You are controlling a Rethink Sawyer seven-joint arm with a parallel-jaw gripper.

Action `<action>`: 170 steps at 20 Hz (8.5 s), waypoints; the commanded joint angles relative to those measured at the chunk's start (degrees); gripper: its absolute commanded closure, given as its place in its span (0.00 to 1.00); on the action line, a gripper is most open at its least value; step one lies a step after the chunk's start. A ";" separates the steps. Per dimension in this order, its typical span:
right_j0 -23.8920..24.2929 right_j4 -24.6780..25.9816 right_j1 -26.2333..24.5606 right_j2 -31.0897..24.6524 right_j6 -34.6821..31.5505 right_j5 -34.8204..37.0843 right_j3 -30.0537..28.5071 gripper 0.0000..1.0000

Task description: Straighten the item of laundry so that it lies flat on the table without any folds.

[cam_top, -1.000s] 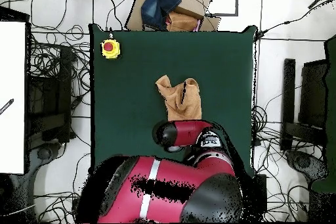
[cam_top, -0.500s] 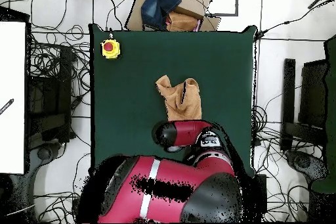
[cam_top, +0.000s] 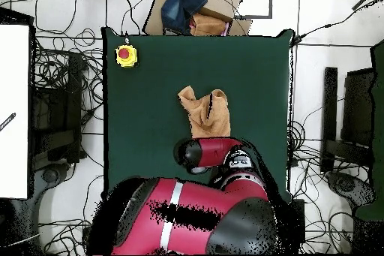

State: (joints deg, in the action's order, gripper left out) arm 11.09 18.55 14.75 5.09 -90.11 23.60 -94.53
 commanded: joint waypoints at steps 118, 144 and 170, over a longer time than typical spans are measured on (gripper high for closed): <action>16.64 24.21 -1.27 -27.70 37.17 20.35 12.28 0.00; 18.33 23.03 -1.61 -28.39 43.22 24.99 17.33 0.00; 16.34 26.57 -4.79 -26.44 38.14 19.83 15.51 0.00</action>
State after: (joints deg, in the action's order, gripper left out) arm 28.83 40.49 11.94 -19.34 -58.08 46.59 -78.23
